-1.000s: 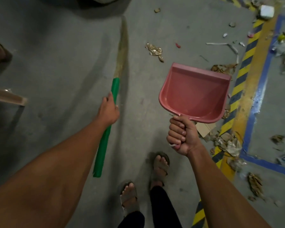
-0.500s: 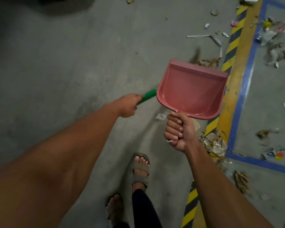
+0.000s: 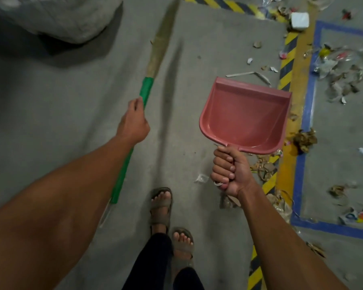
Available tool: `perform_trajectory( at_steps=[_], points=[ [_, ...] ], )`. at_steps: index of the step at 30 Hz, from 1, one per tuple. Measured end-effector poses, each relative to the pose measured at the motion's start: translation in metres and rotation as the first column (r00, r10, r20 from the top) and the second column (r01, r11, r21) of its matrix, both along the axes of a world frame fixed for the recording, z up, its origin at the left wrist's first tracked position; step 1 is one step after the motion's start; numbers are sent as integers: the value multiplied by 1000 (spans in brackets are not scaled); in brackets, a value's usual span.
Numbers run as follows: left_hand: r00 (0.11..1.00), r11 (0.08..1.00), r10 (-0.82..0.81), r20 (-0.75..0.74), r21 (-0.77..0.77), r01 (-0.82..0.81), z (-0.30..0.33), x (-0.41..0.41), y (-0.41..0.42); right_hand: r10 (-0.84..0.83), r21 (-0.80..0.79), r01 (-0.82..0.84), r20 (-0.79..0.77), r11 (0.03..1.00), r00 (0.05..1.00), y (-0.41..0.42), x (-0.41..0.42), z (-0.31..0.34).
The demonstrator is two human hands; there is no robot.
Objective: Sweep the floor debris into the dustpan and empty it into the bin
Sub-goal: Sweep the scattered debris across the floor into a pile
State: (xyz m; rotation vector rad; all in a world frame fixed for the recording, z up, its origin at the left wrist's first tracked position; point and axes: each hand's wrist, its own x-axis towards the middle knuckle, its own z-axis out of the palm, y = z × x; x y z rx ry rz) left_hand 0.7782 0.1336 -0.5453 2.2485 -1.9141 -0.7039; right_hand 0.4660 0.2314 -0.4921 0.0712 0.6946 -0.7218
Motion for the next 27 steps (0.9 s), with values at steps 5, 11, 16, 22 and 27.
perform_trajectory(
  at_steps=[5,11,16,22,27],
  points=[
    [986,978,135,100,144,-149,-16,18,-70,-12,-7,13,21,1000,1000,-34,7,-14],
    [970,917,-239,30,334,216,-45,-9,-97,-89,21,89,-3,996,996,-63,23,-45],
    [843,799,-503,-190,271,538,-55,-48,-91,-166,48,165,8,985,986,-72,33,-51],
    [835,829,-488,-256,164,534,-38,-71,-86,-189,46,189,2,981,982,-78,22,-34],
    [927,898,-336,-167,239,369,-36,-80,-80,-205,26,205,2,979,979,-80,-2,-21]
  ],
)
